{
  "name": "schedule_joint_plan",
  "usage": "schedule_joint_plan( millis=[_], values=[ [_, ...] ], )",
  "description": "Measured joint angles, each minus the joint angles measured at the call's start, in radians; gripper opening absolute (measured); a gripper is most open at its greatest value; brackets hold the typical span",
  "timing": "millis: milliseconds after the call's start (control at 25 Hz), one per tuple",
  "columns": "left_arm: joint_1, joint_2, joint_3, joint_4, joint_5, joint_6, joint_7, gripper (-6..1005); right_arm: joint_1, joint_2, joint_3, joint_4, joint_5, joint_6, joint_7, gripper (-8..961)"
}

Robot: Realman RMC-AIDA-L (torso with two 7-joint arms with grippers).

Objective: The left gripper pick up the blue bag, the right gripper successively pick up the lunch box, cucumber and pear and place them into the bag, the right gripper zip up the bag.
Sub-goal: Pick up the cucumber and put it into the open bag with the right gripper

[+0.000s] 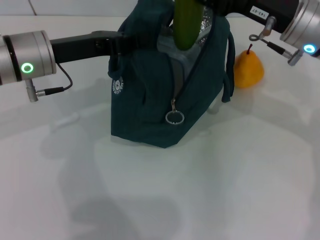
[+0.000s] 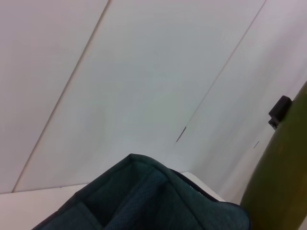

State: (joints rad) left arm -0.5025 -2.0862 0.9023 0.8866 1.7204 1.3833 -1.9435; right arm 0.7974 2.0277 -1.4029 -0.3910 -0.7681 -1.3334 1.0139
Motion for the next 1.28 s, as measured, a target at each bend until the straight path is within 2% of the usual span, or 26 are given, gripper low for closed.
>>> schedule_joint_plan(
  millis=[520,800,1280],
  values=[
    [-0.001,0.0,0.0,0.0,0.002,0.0,0.0,46,-0.014,0.0,-0.078,0.036,0.044,0.008,-0.005,629],
    [0.004,0.0,0.0,0.0,0.001,0.0,0.0,47,-0.015,0.0,-0.181,0.036,0.107,0.012,-0.003,629],
    [0.008,-0.002,0.0,0.0,0.0,0.002,0.0,48,-0.025,0.0,-0.192,0.028,0.109,0.027,-0.004,628]
  ],
)
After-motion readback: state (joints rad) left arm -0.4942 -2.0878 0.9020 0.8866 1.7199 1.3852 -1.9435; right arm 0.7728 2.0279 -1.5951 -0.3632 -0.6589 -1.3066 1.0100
